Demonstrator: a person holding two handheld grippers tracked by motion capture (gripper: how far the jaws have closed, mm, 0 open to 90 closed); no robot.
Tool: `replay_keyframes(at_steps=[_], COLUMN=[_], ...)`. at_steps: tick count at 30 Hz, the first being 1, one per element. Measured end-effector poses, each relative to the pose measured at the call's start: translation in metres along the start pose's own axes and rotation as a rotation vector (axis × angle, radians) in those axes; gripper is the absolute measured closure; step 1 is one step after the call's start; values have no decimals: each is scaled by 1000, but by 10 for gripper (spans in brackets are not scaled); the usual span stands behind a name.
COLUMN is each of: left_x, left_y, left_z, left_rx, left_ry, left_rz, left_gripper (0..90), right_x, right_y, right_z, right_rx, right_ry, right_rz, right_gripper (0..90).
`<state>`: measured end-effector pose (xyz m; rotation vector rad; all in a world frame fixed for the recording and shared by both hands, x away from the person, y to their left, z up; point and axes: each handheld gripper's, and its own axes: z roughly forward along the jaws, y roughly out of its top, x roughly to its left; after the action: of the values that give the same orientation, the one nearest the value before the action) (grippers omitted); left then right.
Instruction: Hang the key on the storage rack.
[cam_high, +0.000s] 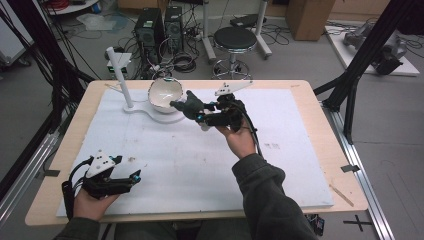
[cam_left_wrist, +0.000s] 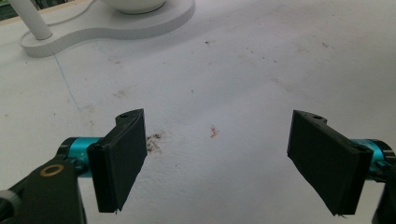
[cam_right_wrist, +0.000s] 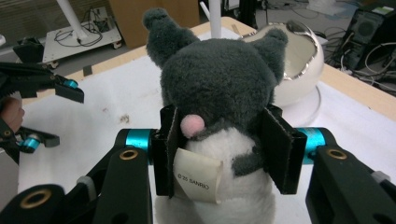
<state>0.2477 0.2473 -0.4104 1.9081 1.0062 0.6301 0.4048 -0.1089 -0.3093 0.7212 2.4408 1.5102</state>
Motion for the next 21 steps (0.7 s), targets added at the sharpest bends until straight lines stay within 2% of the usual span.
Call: replay_keyframes(at_steps=[21], left_x=[3], left_y=[-2], left_z=[-2], left_rx=[-2], left_ry=[8], left_rz=[-10], left_gripper=[201], right_x=[10], right_y=[36], right_z=[44], right_rx=[-4], right_ry=[55], right_rz=[-28], right_gripper=[525])
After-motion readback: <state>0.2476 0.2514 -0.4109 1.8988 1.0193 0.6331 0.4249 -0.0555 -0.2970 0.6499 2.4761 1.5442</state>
